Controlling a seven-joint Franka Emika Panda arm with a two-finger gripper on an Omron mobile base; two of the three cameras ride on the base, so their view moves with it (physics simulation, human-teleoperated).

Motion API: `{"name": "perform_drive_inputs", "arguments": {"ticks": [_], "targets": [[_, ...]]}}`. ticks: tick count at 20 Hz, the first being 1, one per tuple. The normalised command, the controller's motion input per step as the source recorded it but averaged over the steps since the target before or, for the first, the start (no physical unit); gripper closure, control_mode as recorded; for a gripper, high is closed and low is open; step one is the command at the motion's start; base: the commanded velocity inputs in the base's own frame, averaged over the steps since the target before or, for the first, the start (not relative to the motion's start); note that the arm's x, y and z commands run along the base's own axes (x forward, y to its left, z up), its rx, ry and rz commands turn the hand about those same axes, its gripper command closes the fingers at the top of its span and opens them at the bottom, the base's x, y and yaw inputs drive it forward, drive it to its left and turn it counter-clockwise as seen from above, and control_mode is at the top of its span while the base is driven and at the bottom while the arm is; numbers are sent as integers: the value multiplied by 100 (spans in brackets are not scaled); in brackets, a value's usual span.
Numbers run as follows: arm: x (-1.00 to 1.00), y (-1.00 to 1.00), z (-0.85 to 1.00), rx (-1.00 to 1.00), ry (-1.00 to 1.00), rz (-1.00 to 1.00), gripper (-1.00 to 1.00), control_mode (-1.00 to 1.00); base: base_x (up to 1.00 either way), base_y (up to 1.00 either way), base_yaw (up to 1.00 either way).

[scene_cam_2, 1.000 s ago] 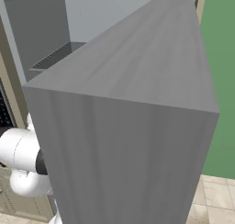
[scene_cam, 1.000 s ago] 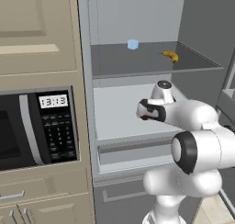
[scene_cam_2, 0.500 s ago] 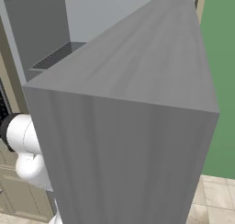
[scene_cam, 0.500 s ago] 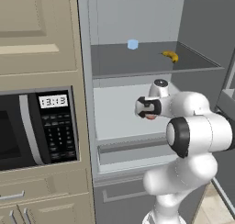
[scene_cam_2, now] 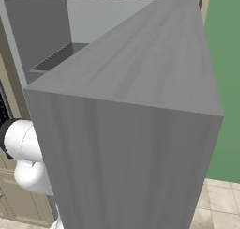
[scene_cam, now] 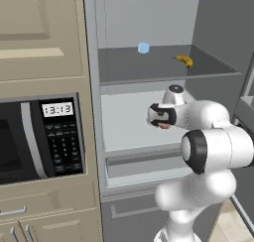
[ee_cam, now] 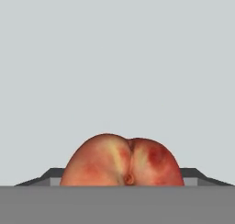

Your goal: Pick the banana and peach from the fridge and place them on the plate next to the blender to make a fruit smoothie.

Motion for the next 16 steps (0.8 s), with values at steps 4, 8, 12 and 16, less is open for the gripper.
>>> {"name": "perform_drive_inputs", "arguments": {"ticks": [4, 8, 12, 16], "targets": [[-100, 0, 5, 6, -22, -2, 100, -100, 0, 0, 0], [-100, 0, 64, 4, -2, -7, 100, -100, 0, 0, 0], [-93, 0, 100, 3, 15, -7, 100, -100, 0, 0, 0], [-100, 0, 94, 6, 18, -4, 100, -100, 0, 0, 0]]}}
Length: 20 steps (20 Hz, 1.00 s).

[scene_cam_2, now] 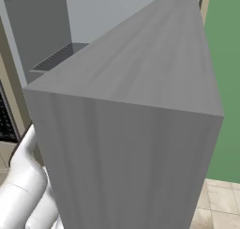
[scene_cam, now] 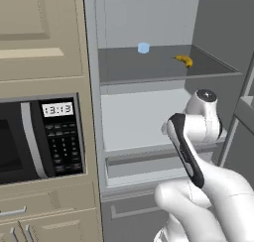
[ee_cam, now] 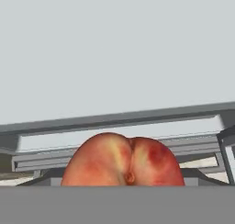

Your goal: Pick the banana and peach from the fridge and place them on the plate next to the blender to make a fruit smoothie.

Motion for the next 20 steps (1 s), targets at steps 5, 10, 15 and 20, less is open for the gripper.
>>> {"name": "perform_drive_inputs", "arguments": {"ticks": [5, 10, 15, 20], "targets": [[-97, 2, 24, 2, 7, 0, 100, -100, 0, 0, 0], [-56, 13, 0, 0, 1, 0, 100, -100, 0, 0, 0], [-29, 15, 0, -1, 0, 1, 100, 100, -9, 10, 2], [0, 0, 0, 0, 0, 0, 100, 100, -65, 83, 35]]}}
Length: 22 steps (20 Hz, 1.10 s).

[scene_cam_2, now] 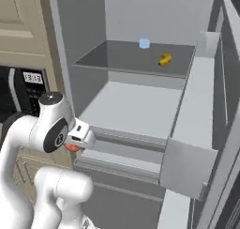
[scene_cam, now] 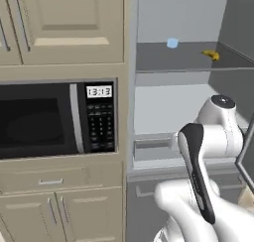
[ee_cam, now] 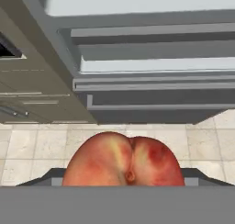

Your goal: Pick the banana and peach from the fridge and place them on the plate next to the blender to make a fruit smoothie.

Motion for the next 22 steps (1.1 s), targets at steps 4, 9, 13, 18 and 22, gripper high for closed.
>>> {"name": "perform_drive_inputs", "arguments": {"ticks": [4, 9, 13, 18, 22], "targets": [[0, 0, 0, 0, 0, 0, 100, 100, -58, 81, 47], [0, 0, 0, 0, 0, 0, 100, 100, -32, 92, 58], [0, 0, 0, 0, 0, 0, 100, 100, -1, 81, 70], [0, 0, 0, 0, 0, 0, 100, 100, 5, 72, 69], [0, 0, 0, 0, 0, 0, 100, 100, 76, 84, 36]]}}
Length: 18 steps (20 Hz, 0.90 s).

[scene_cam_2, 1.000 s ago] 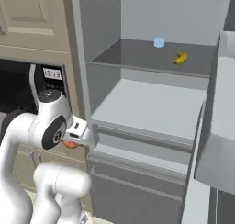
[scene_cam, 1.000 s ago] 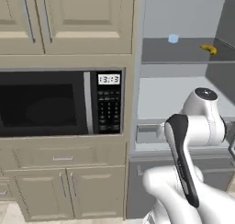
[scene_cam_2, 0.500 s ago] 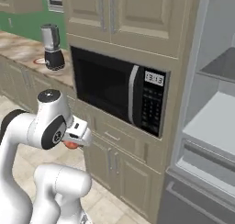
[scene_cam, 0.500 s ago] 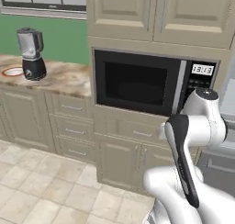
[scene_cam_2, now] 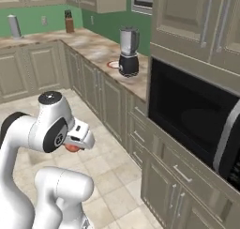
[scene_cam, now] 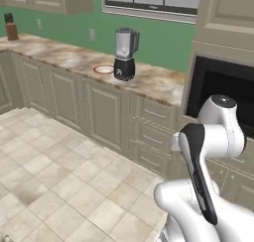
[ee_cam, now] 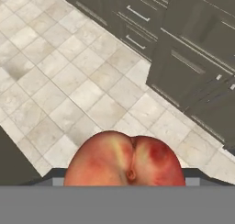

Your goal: Pick the banana and peach from the fridge and place them on the plate next to the blender to make a fruit smoothie.

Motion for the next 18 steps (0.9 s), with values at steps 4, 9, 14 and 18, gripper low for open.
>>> {"name": "perform_drive_inputs", "arguments": {"ticks": [4, 9, 14, 18], "targets": [[0, 0, 0, 0, 0, 0, 100, 100, 100, 80, 7], [0, 0, 0, 0, 0, 0, 100, 100, 100, 66, 0], [0, 0, 0, 0, 0, 0, 100, 100, 100, 13, -2], [0, 0, 0, 0, 0, 0, 100, 100, 100, -29, 7]]}}
